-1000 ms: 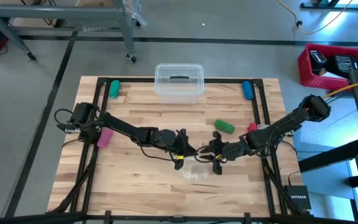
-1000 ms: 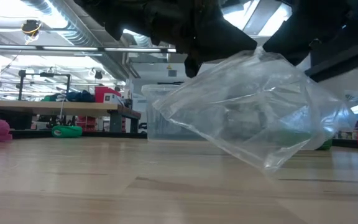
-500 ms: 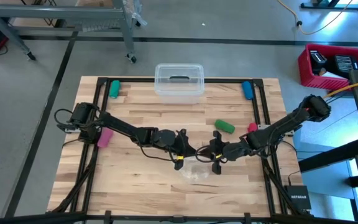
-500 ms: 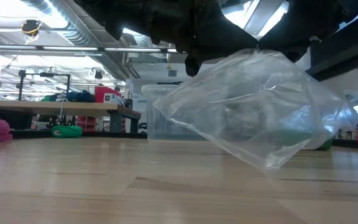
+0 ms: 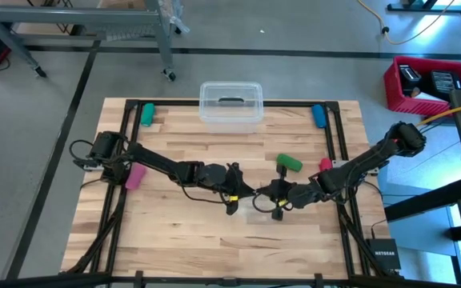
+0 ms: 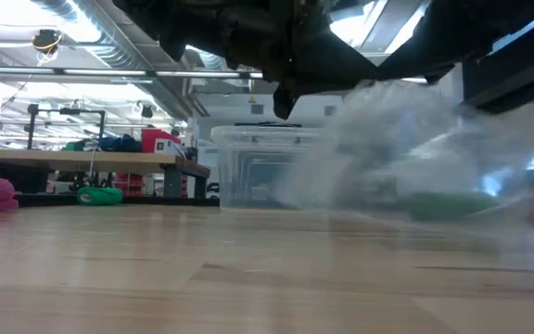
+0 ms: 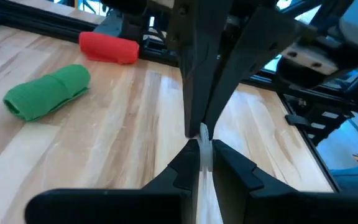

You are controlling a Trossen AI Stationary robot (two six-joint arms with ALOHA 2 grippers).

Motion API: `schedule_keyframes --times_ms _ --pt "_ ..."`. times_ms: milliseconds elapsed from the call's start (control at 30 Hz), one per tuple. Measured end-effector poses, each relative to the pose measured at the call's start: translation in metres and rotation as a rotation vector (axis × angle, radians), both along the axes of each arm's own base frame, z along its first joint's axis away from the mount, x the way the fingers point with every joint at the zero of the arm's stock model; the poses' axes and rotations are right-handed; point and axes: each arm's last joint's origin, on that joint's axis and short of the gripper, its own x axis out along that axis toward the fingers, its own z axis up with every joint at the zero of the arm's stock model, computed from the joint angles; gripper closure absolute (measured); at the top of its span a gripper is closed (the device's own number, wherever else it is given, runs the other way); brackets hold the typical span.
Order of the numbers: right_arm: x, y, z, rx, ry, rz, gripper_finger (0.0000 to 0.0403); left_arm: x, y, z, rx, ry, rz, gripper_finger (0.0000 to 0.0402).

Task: Roll bandage
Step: Open the transparent zip bag

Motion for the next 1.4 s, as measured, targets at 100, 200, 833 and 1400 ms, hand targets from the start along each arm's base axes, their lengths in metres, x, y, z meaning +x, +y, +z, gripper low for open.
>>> schedule_keyframes --times_ms 100,200,833,1400 --pt "0.001 -0.001 0.002 -0.044 -0.023 -0.034 0.0401 -0.001 -0.001 -0.003 -0.022 0.037 -0.004 0.0373" --pt "0.000 -0.002 0.003 -0.089 -0.035 -0.077 0.0401 -0.003 -0.005 -0.006 -0.027 0.068 -0.021 0.0373" --pt "-0.009 0.002 0.007 0.161 0.061 0.113 0.0278 -0.003 -0.007 -0.006 0.003 0.060 -0.005 0.0373" --pt "0.007 0.009 -0.014 0.125 0.068 0.089 0.0252 -0.003 -0.007 -0.006 0.017 0.055 -0.008 0.0373"
